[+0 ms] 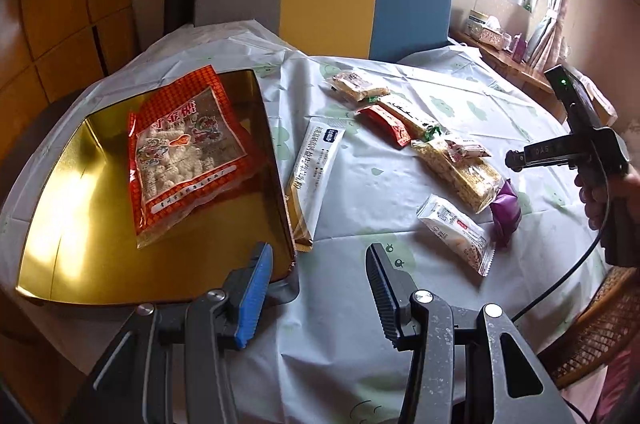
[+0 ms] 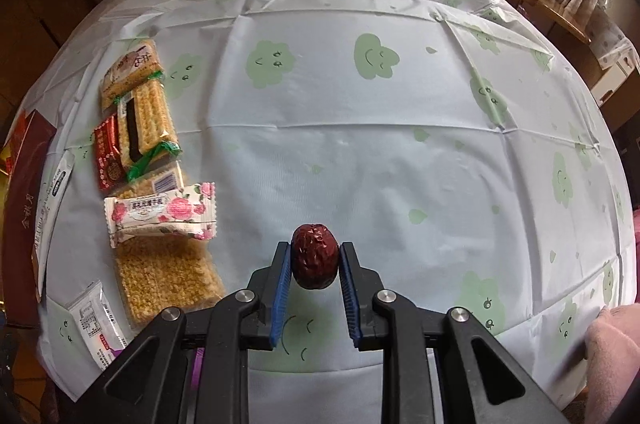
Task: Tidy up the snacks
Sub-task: 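Carry the red date to the gold tray and open the right gripper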
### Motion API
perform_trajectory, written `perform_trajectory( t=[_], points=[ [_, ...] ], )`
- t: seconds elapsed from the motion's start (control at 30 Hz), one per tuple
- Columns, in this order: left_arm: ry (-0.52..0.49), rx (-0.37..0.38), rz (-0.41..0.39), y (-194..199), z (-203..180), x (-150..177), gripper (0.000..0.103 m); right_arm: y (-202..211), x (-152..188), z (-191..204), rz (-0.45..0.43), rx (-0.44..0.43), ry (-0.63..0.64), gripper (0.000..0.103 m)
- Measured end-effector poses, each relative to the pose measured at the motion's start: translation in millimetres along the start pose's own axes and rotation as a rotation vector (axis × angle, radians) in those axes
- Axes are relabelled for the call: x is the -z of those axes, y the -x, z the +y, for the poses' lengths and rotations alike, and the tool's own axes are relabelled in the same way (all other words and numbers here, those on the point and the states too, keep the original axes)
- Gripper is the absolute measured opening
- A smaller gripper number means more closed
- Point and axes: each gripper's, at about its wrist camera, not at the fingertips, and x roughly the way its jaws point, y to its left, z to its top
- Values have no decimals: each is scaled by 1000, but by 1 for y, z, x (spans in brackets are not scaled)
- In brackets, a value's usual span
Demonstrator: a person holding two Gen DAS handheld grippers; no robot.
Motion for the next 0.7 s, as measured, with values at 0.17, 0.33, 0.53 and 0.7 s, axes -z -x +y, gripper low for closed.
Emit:
perform_trajectory(
  t=[0.17, 0.33, 0.53, 0.7],
  points=[
    [33, -11, -28, 7, 11, 0, 49, 24, 1, 10, -109, 6, 24, 24],
    [78, -46, -46, 10, 24, 0, 49, 51, -1, 28, -168, -74, 64, 24],
    [111, -70, -52, 13, 35, 1, 49, 77, 3, 119, -180, -303, 219, 24],
    [139, -98, -55, 15, 46, 3, 49, 80, 9, 190, -150, -442, 322, 24]
  ],
)
